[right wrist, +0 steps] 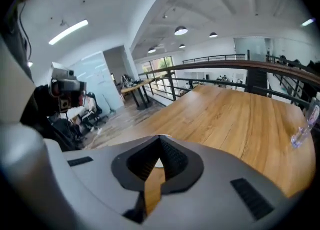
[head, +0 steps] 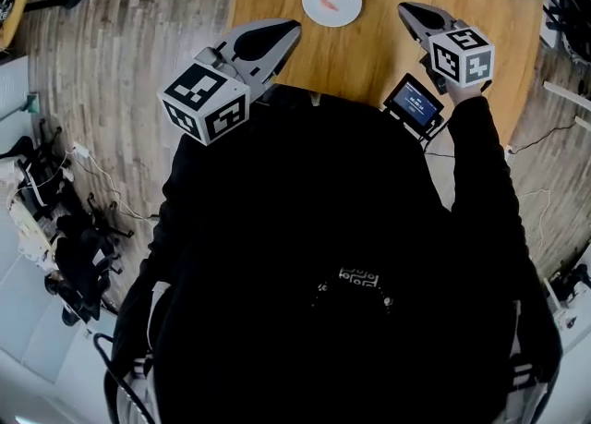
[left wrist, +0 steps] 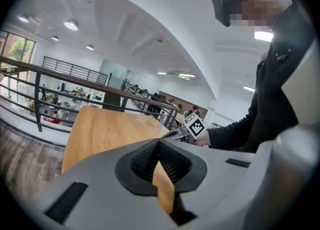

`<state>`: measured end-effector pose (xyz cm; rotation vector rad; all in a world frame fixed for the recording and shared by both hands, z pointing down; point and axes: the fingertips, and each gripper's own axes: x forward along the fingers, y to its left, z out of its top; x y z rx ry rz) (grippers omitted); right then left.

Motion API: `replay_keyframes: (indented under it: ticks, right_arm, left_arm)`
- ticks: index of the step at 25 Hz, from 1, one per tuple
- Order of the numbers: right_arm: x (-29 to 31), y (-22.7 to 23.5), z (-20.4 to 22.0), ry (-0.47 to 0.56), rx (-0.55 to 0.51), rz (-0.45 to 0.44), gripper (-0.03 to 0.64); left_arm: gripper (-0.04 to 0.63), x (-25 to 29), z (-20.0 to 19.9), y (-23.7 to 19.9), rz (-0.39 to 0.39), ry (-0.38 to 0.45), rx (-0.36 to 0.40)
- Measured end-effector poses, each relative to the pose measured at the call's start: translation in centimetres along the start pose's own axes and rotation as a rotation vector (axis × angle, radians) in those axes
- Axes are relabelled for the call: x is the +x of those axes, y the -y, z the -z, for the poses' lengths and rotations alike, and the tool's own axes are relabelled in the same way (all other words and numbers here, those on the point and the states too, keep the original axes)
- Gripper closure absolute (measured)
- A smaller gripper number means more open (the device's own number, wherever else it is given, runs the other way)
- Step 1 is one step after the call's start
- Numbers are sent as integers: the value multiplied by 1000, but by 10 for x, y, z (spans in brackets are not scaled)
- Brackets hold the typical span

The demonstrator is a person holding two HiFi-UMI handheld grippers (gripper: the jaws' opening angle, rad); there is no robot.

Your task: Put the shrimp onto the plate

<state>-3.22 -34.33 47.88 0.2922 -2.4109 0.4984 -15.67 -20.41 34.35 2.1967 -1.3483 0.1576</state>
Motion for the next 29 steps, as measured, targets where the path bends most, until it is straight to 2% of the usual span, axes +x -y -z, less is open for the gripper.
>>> replay_keyframes:
  ticks: [2, 5, 8, 10, 15, 20, 29]
  right_arm:
    - [-20, -12, -15, 88, 35, -36, 598]
    - [-61, -40, -49, 273, 27, -133, 598]
    - [-104, -68, -78, 461, 27, -247, 599]
    - [-122, -75, -84, 517, 29, -254, 600]
    - [-138, -64, -76, 535, 37, -168, 600]
    - [-164, -31, -58, 561, 84, -110, 599]
    - [-154, -23, -61, 566, 60, -113, 600]
  left_arm:
    - [589, 3, -13, 5, 40, 41, 9]
    - [589, 9, -37, 15, 99, 120, 31]
    - [589, 21, -50, 24, 144, 133, 69]
    - [589, 26, -50, 29, 162, 125, 80]
    - [589, 32, -44, 34, 200, 100, 104]
    - [589, 49, -43, 39, 191, 92, 123]
    - [589, 56, -36, 33, 178, 82, 126]
